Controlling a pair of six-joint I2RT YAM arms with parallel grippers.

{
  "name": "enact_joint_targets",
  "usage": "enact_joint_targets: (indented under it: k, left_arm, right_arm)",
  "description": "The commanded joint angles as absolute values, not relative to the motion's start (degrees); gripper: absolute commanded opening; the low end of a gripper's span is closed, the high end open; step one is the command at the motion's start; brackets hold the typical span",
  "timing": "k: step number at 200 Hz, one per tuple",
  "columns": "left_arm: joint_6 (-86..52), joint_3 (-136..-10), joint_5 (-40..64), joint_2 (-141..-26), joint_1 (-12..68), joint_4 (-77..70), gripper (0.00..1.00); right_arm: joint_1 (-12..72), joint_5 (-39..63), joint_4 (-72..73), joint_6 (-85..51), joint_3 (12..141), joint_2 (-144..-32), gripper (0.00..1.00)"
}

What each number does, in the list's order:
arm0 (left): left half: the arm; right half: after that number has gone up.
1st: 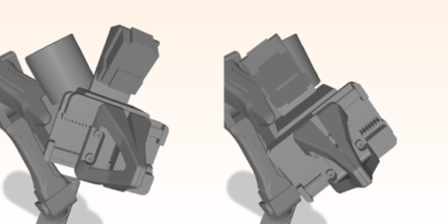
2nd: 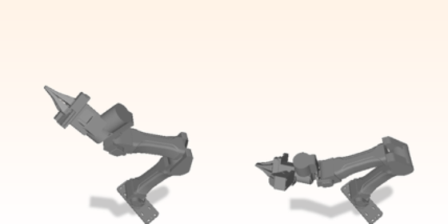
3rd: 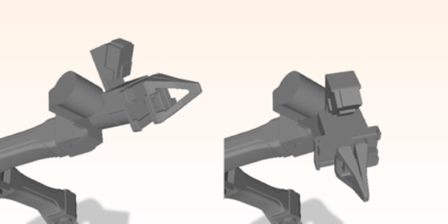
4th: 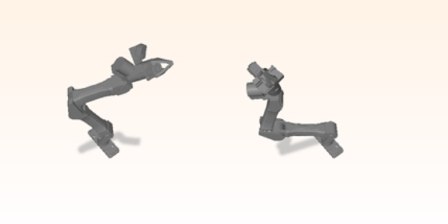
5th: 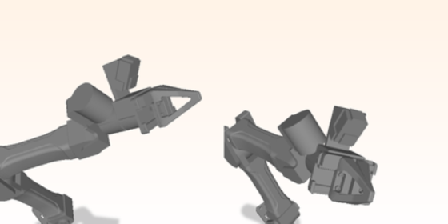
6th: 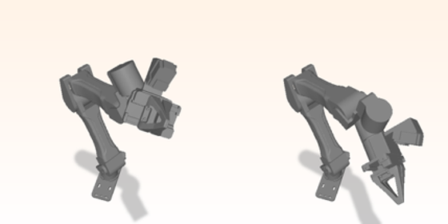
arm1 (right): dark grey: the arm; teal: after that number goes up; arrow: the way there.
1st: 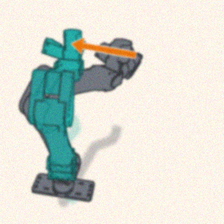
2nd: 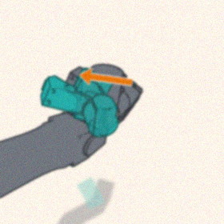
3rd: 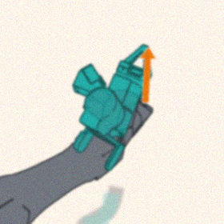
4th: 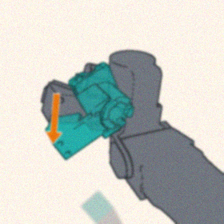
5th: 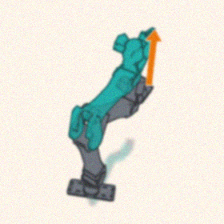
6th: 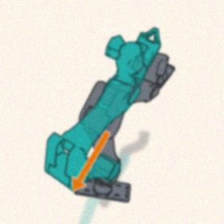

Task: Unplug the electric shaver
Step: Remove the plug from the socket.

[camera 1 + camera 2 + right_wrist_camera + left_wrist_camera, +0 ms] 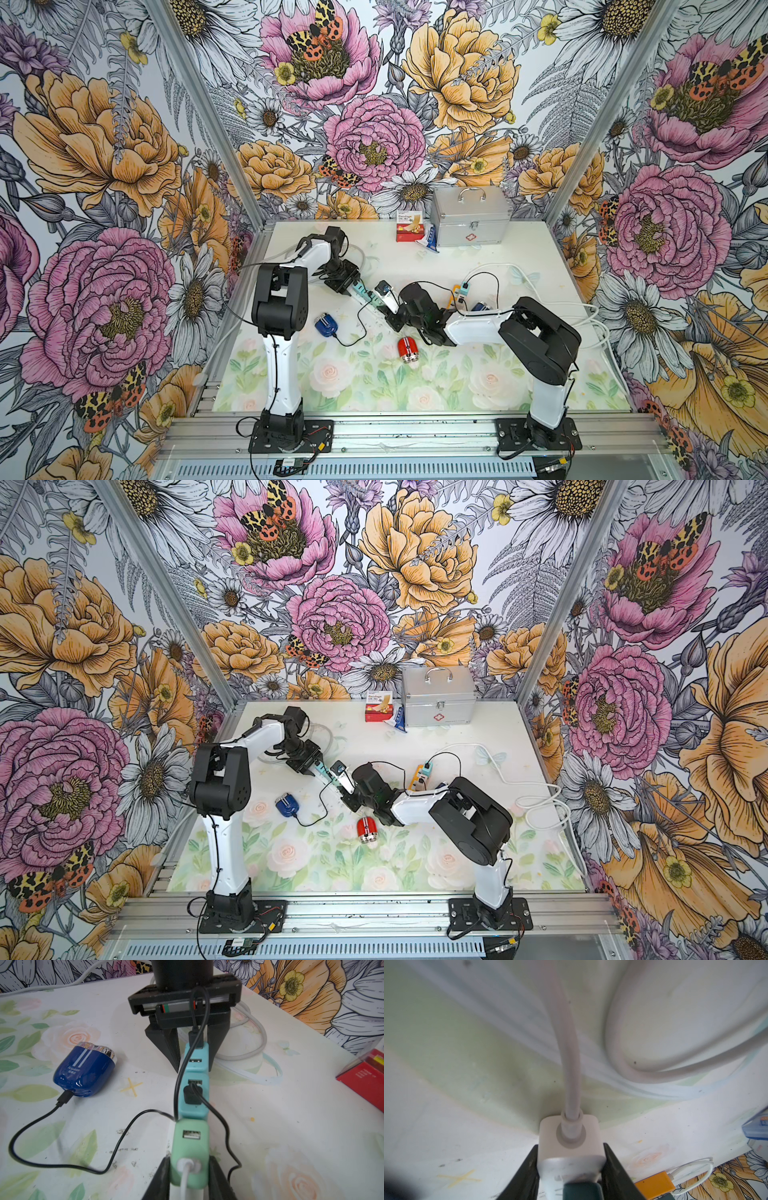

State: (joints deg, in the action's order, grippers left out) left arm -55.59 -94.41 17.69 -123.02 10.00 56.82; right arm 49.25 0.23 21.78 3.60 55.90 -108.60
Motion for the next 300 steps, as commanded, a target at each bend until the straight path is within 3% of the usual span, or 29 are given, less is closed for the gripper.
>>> enact_joint_targets:
  k: [1, 55, 108, 185, 250, 265, 300]
  left_arm:
    - [-57.02, -95.39, 19.27, -123.95, 10.89, 56.25, 0.45]
    - [-57.84, -95.51, 18.78, -124.18, 10.99, 56.21, 0.45]
    - [-58.36, -95.18, 17.67, -124.58, 11.31, 56.23, 0.45]
    - [-58.98, -96.67, 17.32, -126.11, 12.04, 56.24, 0.44]
    - [-59.34, -95.89, 16.70, -125.68, 12.13, 56.16, 0.44]
    - [-59.68, -96.11, 16.84, -125.77, 12.13, 56.16, 0.44]
    - [-59.94, -97.03, 16.89, -126.12, 12.13, 56.16, 0.44]
  right_arm:
    - [50.72, -6.81, 20.55, 5.03, 57.22, -107.04, 0.16]
    - [53.29, -14.05, 20.04, 4.80, 57.83, -105.44, 0.13]
    - [52.25, 2.09, 17.38, -6.40, 58.19, -102.88, 0.12]
    - [57.22, -15.88, 16.98, 6.86, 57.65, -104.02, 0.08]
    - [51.16, 11.48, 12.13, -8.31, 58.98, -101.26, 0.08]
    - [51.79, 10.74, 12.65, -7.46, 58.94, -101.77, 0.08]
    - [56.25, -1.72, 13.01, 2.98, 58.52, -102.34, 0.07]
